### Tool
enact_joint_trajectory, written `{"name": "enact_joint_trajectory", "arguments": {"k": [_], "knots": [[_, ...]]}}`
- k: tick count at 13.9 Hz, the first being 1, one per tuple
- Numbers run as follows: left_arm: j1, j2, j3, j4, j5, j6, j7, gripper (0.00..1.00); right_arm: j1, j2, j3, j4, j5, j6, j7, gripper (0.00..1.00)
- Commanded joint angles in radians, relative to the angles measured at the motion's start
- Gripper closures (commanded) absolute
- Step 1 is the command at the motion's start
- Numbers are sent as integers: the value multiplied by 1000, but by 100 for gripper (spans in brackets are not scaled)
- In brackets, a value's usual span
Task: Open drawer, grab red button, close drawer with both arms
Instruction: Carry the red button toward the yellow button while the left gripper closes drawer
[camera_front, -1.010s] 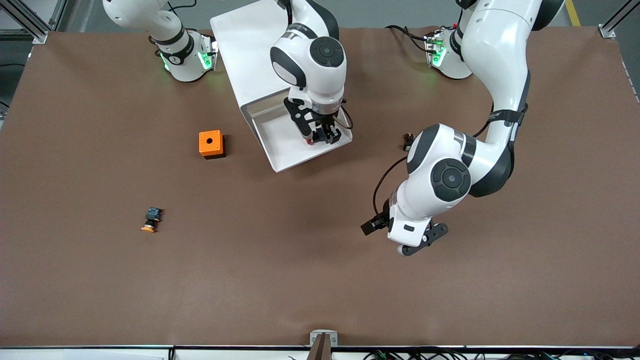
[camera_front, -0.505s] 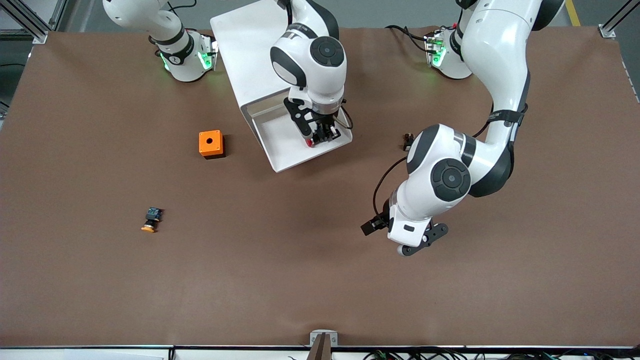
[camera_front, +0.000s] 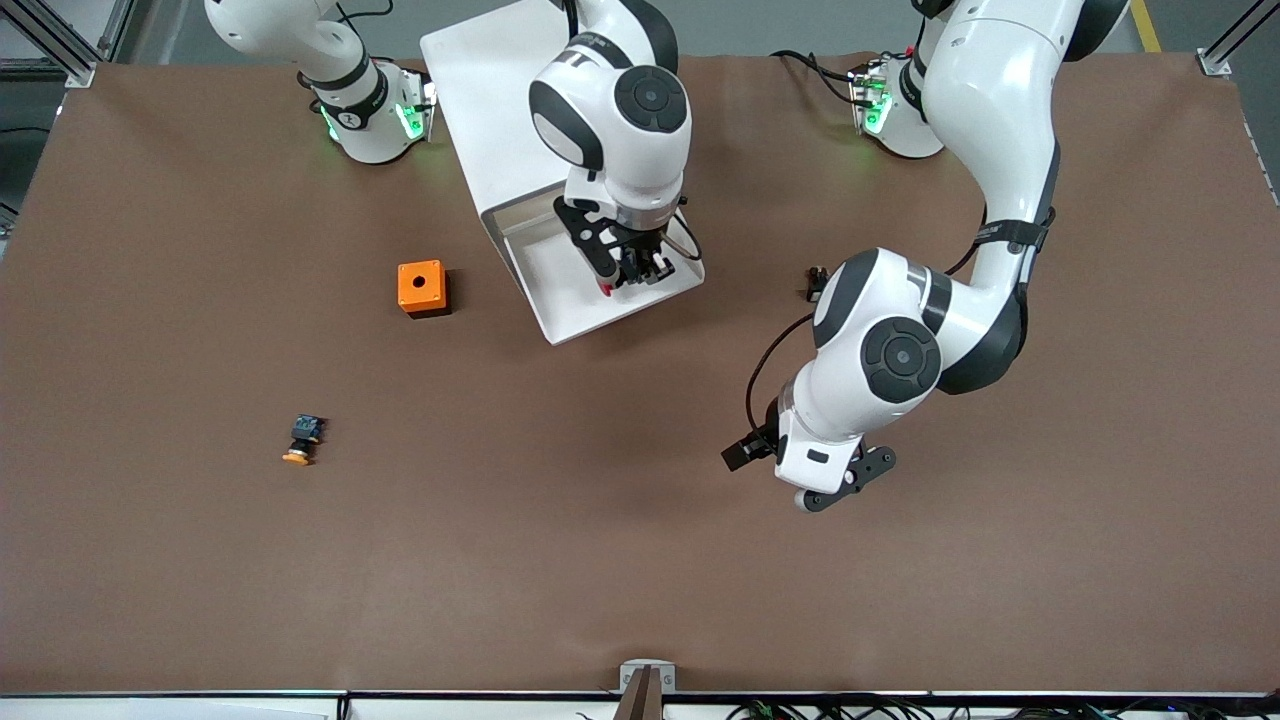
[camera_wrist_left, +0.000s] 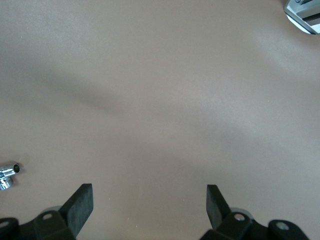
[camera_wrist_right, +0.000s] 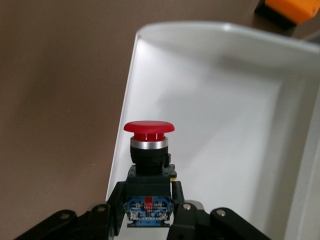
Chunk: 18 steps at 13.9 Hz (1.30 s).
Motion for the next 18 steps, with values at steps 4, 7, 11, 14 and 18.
{"name": "enact_joint_trajectory", "arguments": {"k": [4,7,11,14,18], "knots": [[-63,-16,5,-42,40,29,-4,1,-158,-38,4,23,-10,-74,-449,100],[-122,-10,5,-59,77,29,-36,1,-255,-38,4,0,-11,-60,-662,100],[-204,1,7,-72,83,29,-102,1,-370,-77,4,-118,-11,32,-883,100],[-254,21,7,-72,112,29,-132,1,-464,-88,4,-170,-16,96,-1092,100],[-320,39,7,-70,115,29,-137,1,-570,-87,2,-296,-30,268,-1316,100]]}}
